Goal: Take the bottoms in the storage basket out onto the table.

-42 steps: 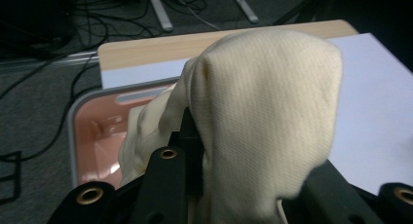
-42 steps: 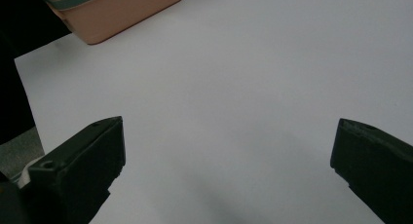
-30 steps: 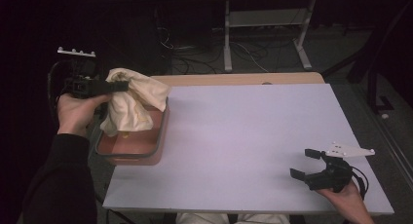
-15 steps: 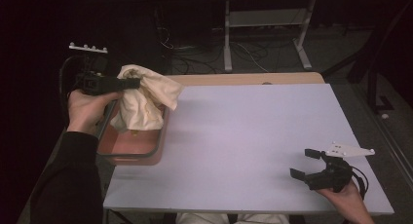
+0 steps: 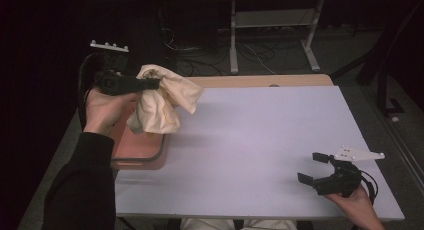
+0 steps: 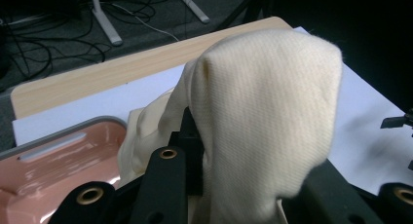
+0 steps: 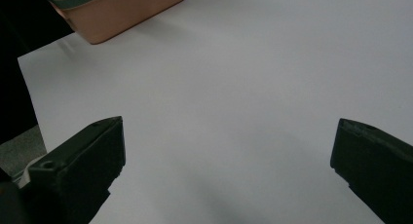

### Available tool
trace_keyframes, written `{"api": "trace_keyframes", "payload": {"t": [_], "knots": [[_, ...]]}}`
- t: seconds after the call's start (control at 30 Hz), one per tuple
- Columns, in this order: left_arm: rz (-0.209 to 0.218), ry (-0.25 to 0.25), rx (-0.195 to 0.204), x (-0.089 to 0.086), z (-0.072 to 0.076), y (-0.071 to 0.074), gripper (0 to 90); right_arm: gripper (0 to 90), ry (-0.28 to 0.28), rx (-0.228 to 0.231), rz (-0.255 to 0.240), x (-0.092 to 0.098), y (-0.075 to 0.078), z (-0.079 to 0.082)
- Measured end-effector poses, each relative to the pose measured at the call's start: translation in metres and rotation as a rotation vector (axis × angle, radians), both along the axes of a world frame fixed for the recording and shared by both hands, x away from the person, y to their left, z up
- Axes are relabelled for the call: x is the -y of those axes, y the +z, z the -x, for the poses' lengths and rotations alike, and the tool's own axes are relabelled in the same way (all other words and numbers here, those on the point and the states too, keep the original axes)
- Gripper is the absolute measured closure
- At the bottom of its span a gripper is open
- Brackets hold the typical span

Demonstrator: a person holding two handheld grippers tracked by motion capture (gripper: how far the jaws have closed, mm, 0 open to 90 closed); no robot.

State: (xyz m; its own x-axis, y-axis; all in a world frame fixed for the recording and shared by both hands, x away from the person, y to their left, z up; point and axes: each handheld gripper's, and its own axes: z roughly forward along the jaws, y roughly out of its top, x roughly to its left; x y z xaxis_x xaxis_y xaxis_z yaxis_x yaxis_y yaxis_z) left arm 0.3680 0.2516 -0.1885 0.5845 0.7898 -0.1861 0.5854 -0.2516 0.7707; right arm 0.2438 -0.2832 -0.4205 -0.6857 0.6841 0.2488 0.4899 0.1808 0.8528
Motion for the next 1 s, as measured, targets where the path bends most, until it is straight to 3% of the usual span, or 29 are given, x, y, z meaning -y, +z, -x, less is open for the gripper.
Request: {"api": "trace_keyframes", "payload": {"t": [0.33,1.0], "knots": [[0.010,-0.033,0.014,0.023,-0.005,0.001,70.1,0.0,0.006,-0.002,-0.001,-0.001,0.000,0.000],[0.003,-0.097,-0.017,0.062,-0.015,-0.013,70.1,0.0,0.011,0.002,-0.003,-0.001,0.000,0.000]]}}
